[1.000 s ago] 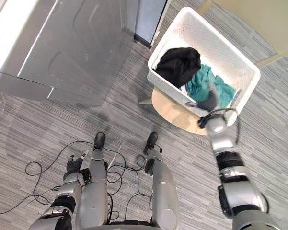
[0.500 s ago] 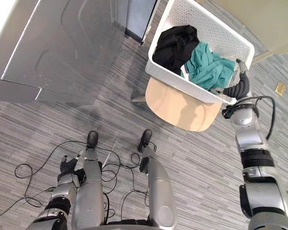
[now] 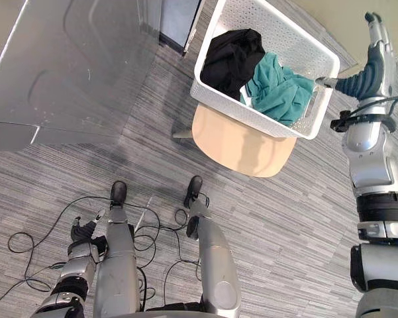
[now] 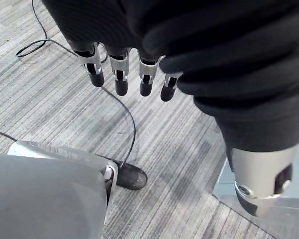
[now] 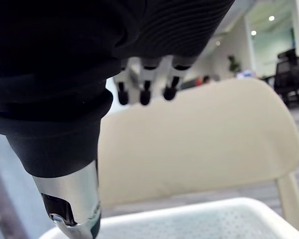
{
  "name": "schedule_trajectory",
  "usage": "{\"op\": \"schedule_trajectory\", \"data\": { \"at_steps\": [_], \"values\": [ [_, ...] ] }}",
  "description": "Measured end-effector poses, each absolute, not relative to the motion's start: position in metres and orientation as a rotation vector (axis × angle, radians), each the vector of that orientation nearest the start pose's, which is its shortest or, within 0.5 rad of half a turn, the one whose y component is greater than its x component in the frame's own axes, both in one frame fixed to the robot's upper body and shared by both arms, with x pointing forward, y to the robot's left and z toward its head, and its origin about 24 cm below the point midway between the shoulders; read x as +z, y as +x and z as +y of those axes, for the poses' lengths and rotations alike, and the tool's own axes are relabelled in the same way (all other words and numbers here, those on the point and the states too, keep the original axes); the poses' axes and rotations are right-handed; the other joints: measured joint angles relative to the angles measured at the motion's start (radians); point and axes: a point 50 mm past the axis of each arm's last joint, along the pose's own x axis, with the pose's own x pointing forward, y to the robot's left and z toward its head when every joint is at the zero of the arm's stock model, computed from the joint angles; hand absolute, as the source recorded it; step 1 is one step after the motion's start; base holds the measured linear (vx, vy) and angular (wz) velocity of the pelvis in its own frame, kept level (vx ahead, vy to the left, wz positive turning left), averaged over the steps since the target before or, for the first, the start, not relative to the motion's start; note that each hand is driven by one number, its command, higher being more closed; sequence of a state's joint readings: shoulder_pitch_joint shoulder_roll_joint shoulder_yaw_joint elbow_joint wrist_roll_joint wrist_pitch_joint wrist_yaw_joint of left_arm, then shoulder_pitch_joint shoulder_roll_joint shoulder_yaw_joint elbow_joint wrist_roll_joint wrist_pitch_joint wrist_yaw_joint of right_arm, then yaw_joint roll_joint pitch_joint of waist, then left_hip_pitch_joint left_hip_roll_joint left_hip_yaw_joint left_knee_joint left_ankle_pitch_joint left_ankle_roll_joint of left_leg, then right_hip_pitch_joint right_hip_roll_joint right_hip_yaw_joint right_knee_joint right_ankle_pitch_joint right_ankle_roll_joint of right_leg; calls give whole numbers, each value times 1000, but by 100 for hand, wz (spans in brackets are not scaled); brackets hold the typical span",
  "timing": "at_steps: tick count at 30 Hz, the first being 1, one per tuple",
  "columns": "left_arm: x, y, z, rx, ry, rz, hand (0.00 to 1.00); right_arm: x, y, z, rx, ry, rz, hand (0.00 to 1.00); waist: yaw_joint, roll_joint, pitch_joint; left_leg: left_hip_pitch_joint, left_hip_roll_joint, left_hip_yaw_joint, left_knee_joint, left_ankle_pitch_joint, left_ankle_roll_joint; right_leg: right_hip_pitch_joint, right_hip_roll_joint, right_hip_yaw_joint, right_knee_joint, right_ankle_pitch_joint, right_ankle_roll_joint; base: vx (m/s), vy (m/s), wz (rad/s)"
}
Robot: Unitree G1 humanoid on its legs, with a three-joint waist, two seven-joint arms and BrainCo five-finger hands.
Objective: Pick up the laundry basket with both hands and put the clothes into the washing machine.
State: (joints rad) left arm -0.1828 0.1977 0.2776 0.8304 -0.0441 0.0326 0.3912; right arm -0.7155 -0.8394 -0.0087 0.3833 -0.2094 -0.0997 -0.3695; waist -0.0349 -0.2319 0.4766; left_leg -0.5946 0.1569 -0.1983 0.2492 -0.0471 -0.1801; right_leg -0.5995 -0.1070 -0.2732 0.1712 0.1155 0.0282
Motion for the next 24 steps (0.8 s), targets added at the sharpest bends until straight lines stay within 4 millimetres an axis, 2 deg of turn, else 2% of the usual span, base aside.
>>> {"op": "schedule_trajectory", "data": {
  "at_steps": [3,5,9,14,17,24],
  "values": [
    [-75,220,272,688,141,638,0,279,341,-289,-560,-956,-596,0,12,2,1,-11,-1,-4,13,-5,5,-4,0,-1,-1,0,0,0,0,0],
    [-74,220,272,689,143,636,0,281,347,-286,-558,-998,-571,0,30,3,2,-28,-2,-7,15,-5,5,-21,0,-3,-1,1,-1,3,-2,3],
    [-78,220,264,680,131,649,0,281,360,-286,-560,-1058,-504,0,77,30,21,-58,-6,-24,41,-5,5,-28,0,-14,-1,2,-2,11,4,8],
    [-80,220,256,688,114,653,0,289,366,-276,-537,-1102,-505,0,113,52,35,-94,-8,-33,48,-5,5,-57,-4,-26,9,3,-4,-21,5,7],
    [-79,225,251,681,99,643,0,286,367,-276,-533,-1100,-488,0,133,59,40,-108,-9,-33,57,-5,5,-69,-6,-27,16,3,-4,0,0,0],
    [-76,228,248,705,64,620,0,277,374,-266,-500,-1064,-458,0,137,63,38,-153,-15,-34,80,-5,5,-102,-12,-32,23,8,-2,-6,2,2]
  ]
}}
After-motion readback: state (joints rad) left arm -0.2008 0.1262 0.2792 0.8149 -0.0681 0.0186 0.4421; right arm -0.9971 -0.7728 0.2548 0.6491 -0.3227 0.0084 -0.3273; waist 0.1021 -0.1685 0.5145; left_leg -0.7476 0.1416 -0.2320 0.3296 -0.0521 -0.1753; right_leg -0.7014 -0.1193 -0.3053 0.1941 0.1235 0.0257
